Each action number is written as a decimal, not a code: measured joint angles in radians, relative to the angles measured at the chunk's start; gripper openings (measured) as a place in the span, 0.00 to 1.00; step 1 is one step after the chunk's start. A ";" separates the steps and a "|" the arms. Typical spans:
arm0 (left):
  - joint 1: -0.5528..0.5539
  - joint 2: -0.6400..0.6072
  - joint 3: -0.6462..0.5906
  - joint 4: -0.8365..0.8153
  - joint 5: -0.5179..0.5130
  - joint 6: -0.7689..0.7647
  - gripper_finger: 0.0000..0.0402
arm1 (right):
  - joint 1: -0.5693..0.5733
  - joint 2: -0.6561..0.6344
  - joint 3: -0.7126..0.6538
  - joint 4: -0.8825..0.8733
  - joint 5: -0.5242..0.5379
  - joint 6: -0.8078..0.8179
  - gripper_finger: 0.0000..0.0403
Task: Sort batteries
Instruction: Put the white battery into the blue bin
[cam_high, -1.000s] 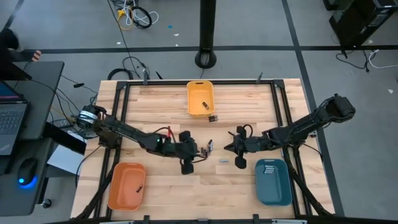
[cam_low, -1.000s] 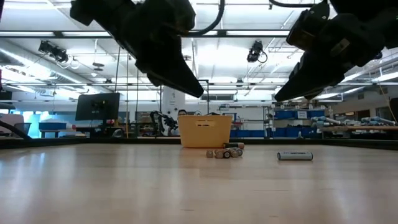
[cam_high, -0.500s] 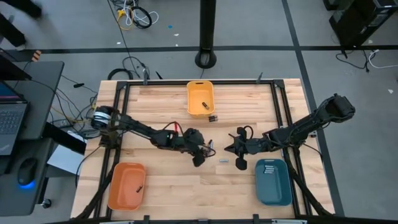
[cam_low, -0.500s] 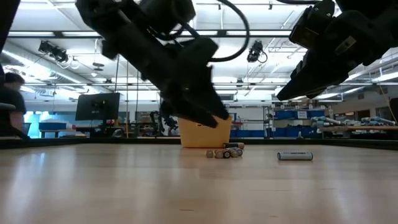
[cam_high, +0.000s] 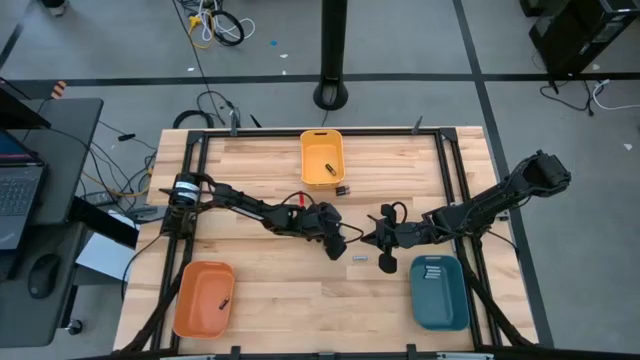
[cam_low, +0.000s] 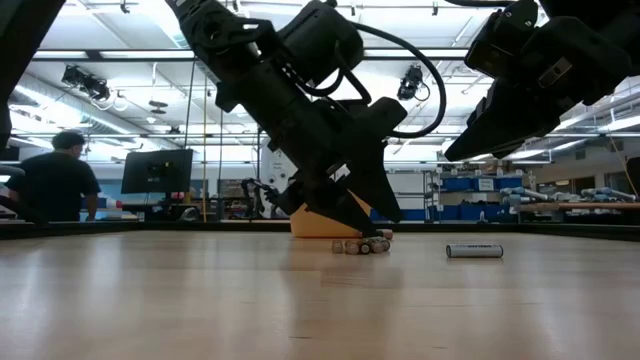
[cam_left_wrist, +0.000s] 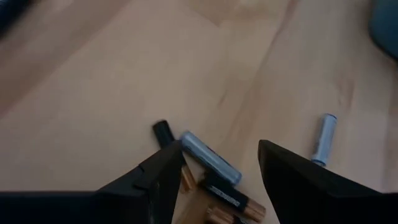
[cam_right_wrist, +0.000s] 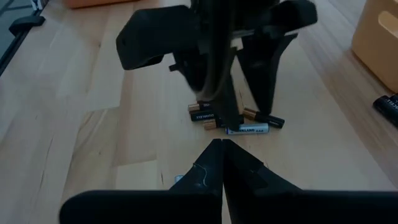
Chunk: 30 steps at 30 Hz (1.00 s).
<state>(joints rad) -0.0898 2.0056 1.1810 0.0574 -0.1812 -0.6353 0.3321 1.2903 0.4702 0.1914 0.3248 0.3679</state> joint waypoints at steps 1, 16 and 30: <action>0.000 0.000 0.006 -0.013 -0.012 0.000 0.54 | 0.000 0.000 0.000 0.000 0.000 0.000 0.03; -0.008 -0.001 0.036 -0.008 -0.005 0.001 0.54 | 0.000 0.000 0.000 0.000 0.000 0.000 0.04; 0.000 0.032 0.045 -0.050 0.013 -0.043 0.54 | 0.000 0.000 0.000 0.003 0.000 0.000 0.04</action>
<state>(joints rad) -0.0898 2.0373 1.2259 0.0073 -0.1680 -0.6787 0.3317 1.2907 0.4702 0.1947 0.3248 0.3676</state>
